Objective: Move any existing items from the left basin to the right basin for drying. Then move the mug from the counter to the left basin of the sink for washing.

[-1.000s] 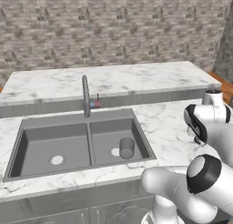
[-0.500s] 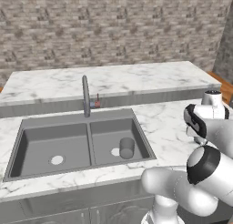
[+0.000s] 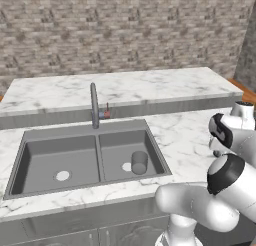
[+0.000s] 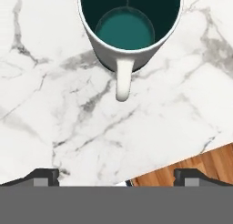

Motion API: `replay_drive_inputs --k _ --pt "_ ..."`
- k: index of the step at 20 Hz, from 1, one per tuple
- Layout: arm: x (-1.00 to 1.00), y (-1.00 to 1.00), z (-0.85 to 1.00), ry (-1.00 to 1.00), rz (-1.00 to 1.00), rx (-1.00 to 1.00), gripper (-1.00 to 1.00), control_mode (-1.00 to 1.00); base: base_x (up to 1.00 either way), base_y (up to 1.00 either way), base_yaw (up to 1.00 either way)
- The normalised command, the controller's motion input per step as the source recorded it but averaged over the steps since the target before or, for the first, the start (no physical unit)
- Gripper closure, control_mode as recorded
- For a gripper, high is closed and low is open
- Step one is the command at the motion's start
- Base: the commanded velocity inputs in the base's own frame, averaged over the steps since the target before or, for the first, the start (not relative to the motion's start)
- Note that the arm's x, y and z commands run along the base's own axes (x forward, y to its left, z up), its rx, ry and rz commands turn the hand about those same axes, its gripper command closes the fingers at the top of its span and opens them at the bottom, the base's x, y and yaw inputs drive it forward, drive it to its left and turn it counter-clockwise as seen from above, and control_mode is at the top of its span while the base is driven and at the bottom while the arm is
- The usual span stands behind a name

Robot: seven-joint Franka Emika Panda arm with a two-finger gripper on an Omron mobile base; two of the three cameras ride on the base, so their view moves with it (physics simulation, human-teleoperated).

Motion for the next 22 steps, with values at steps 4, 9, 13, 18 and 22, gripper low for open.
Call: replay_drive_inputs --k 4,9,13,18,22 --pt "0.02 -0.04 -0.03 -0.04 0.03 0.03 -1.00 -1.00 0.00 0.00 0.00" --pt "0.07 0.00 -0.10 -0.07 0.01 0.01 -1.00 -1.00 0.00 0.00 0.00" --pt "0.09 0.00 -0.12 -0.09 0.01 0.00 -1.00 -1.00 0.00 0.00 0.00" --pt "0.04 0.00 -0.08 -0.07 0.00 0.00 -1.00 -1.00 0.00 0.00 0.00" --pt "0.12 -0.01 -0.03 -0.05 0.00 0.00 -1.00 -1.00 0.00 0.00 0.00"
